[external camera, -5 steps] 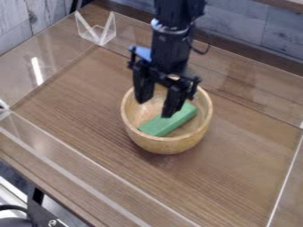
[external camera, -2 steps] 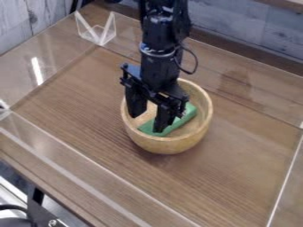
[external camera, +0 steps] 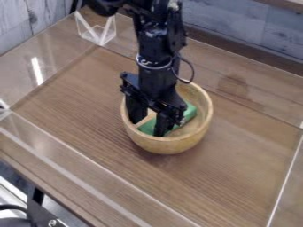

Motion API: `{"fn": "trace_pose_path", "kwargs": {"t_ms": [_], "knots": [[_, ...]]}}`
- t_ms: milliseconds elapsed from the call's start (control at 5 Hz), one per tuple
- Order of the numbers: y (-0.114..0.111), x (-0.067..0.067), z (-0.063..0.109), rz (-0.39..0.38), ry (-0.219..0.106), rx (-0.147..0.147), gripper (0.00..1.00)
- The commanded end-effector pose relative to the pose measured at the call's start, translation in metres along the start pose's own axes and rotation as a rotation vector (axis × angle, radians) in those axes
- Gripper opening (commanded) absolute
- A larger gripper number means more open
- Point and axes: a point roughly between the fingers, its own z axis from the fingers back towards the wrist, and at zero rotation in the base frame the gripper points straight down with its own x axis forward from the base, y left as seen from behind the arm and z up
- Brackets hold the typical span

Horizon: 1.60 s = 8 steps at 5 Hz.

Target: Move green stick from inside the wooden bowl to the table next to it

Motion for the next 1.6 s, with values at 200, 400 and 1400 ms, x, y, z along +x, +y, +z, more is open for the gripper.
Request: {"fn": "trace_pose_path", "kwargs": {"t_ms": [200,400,1400], "knots": [[0.001,0.004,-0.004,0.003,-0.069,-0.004,1.0],[-0.002,0.003,-0.004,0.0,-0.082,-0.011,1.0],[-0.009,0.002,0.005,-0.007,-0.126,-0.028,1.0]]}}
